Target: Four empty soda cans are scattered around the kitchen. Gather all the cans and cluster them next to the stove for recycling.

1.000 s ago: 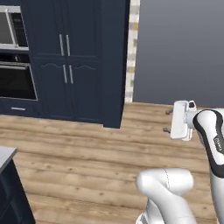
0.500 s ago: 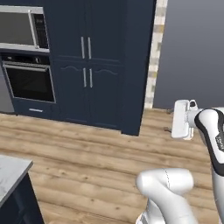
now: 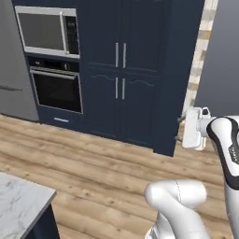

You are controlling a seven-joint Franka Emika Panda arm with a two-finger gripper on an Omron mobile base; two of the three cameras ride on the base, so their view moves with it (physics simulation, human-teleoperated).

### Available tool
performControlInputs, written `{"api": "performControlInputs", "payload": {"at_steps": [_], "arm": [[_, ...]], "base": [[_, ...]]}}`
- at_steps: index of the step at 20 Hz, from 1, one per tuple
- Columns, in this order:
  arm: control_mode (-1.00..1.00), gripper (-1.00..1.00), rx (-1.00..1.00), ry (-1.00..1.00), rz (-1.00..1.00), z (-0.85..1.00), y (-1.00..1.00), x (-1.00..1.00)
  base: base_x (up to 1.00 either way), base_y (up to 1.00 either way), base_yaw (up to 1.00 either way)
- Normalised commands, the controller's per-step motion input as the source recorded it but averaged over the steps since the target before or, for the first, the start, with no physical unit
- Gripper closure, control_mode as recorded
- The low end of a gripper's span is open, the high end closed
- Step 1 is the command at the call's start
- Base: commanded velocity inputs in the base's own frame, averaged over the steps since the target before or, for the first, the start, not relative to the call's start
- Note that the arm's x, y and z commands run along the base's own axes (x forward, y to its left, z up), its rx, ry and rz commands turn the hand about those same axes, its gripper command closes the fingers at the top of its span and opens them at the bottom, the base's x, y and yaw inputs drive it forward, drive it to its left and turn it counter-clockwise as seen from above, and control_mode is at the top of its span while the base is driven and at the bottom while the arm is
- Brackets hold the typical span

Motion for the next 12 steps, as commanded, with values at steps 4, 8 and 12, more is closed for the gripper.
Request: {"api": "performControlInputs", "payload": {"at_steps": [4, 8, 12], "arm": [[1.0, -1.0, 0.0, 0.0, 0.0, 0.0, 0.0, 0.0], [1.0, -1.0, 0.0, 0.0, 0.0, 0.0, 0.0, 0.0], [1.0, -1.0, 0.0, 0.0, 0.0, 0.0, 0.0, 0.0]], "base": [[0.56, 0.03, 0.37], [0.51, 0.0, 0.39], [0.42, 0.0, 0.43]]}}
